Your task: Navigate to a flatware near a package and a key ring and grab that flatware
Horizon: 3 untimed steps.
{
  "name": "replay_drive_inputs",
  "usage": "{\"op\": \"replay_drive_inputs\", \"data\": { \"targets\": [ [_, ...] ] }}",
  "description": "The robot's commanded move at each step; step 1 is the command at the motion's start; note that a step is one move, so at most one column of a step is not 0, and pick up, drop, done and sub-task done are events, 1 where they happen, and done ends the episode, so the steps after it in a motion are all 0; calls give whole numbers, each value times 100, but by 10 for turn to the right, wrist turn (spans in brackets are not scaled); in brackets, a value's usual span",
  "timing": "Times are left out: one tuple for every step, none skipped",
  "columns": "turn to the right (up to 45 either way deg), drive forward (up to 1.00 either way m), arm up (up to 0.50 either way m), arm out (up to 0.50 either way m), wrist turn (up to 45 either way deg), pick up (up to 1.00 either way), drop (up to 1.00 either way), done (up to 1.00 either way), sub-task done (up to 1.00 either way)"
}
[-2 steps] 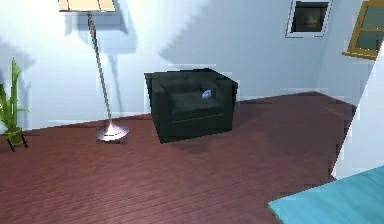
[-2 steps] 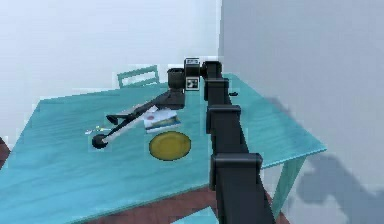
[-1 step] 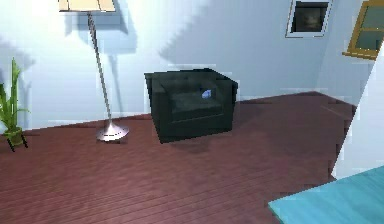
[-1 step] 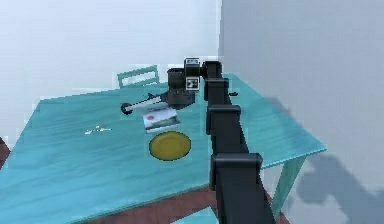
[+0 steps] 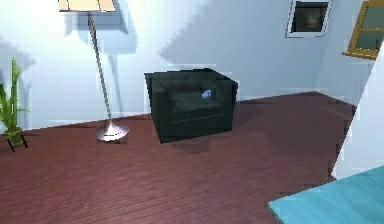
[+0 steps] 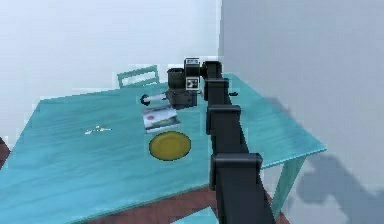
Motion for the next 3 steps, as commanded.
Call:
{"op": "replay_drive_inputs", "data": {
  "targets": [
    [0,0,-30,0,0,0,0,0,0],
    [0,0,0,0,0,100,0,0,0],
    [0,0,10,0,0,0,0,0,0]
  ]
}}
